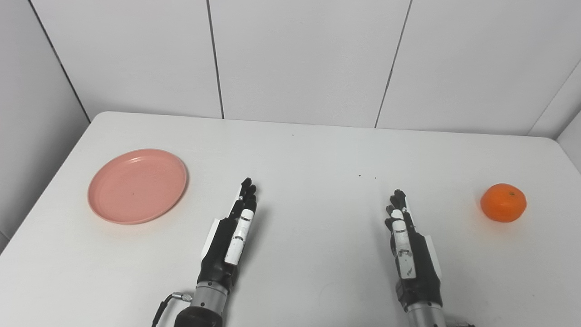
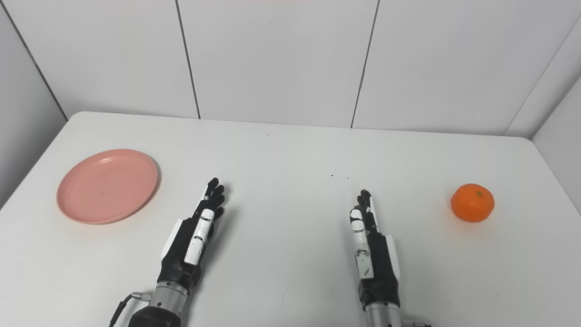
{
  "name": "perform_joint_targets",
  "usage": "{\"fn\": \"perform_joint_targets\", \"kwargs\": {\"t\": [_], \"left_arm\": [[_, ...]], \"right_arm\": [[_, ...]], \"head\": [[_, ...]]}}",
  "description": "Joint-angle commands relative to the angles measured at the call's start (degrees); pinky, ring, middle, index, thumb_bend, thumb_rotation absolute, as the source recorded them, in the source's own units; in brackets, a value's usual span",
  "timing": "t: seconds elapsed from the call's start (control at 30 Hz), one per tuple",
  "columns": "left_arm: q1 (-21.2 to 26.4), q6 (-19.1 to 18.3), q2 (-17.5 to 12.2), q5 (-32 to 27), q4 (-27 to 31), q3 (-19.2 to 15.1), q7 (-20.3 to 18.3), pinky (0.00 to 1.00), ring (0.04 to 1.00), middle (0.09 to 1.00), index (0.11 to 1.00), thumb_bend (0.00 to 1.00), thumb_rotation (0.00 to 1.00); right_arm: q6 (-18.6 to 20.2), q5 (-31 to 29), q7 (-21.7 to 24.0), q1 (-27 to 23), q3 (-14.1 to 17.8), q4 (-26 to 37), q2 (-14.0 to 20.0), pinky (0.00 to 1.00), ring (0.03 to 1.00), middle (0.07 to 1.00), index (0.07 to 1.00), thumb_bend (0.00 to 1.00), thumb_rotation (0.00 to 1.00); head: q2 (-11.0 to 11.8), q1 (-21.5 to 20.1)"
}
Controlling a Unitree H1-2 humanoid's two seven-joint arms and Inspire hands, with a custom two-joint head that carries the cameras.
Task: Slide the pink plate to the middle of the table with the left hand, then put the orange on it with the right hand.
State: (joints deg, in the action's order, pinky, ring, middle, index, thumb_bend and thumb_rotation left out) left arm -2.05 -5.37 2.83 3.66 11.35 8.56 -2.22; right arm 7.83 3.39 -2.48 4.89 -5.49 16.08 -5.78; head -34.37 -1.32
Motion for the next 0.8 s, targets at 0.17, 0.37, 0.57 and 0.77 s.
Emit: {"fn": "perform_joint_targets", "kwargs": {"t": [0.17,0.37,0.57,0.77], "left_arm": [[1.07,1.87,0.66,-0.06,1.89,0.19,0.05,1.0,1.0,1.0,1.0,0.4,1.0],[1.26,1.9,0.65,-0.15,1.69,0.17,0.0,1.0,1.0,1.0,1.0,0.41,1.0],[1.19,1.98,0.69,-0.01,1.53,0.21,0.07,1.0,1.0,1.0,1.0,0.41,1.0],[1.0,1.86,0.76,0.1,1.76,0.28,0.14,1.0,1.0,1.0,1.0,0.4,1.0]], "right_arm": [[-3.33,-0.11,-0.04,-0.9,-0.09,1.3,-0.4,1.0,1.0,1.0,1.0,0.23,1.0],[-3.41,-0.26,-0.16,-0.95,0.0,1.09,-0.54,1.0,1.0,1.0,1.0,0.23,1.0],[-3.17,0.04,-0.16,-0.94,-0.07,1.26,-0.4,1.0,0.999,1.0,1.0,0.23,1.0],[-2.97,-0.17,-0.21,-0.87,-0.02,1.41,-0.58,1.0,1.0,1.0,1.0,0.23,1.0]], "head": [[-0.03,0.11],[0.01,0.16],[0.04,0.22],[-0.02,0.24]]}}
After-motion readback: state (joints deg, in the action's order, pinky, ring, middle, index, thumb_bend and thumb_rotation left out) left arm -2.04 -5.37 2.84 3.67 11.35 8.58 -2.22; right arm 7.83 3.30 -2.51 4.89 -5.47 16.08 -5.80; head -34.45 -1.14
